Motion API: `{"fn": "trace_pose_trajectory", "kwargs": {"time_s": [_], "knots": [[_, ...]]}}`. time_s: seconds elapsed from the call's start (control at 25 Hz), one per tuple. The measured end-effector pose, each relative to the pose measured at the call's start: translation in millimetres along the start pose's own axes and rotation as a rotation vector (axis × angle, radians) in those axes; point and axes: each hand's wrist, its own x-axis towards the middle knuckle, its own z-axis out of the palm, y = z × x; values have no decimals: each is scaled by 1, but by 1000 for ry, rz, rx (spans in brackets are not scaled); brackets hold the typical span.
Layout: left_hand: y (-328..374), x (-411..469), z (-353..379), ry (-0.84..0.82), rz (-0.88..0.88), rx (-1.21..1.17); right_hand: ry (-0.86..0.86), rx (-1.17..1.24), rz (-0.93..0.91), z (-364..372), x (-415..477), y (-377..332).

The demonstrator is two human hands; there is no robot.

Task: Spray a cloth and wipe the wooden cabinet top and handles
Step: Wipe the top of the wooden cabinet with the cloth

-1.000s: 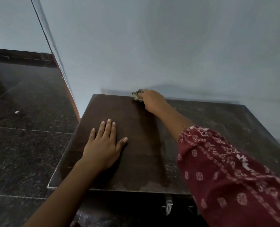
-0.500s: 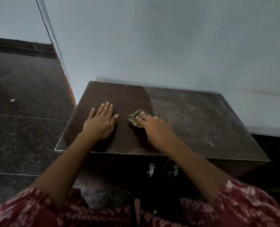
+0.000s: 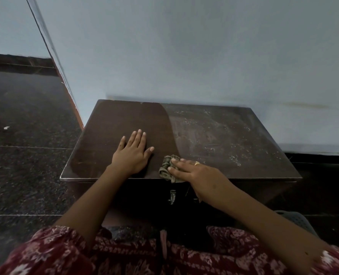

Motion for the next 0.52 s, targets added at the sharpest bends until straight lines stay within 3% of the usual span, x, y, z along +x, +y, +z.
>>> {"fn": "trace_pose_trajectory", "kwargs": {"time_s": [0.24, 0.52], "knots": [[5, 12, 0, 28, -28, 19, 38, -14, 35, -4, 21, 18], [4, 29, -2, -5, -45, 18, 52, -95, 126, -18, 127, 66]]}}
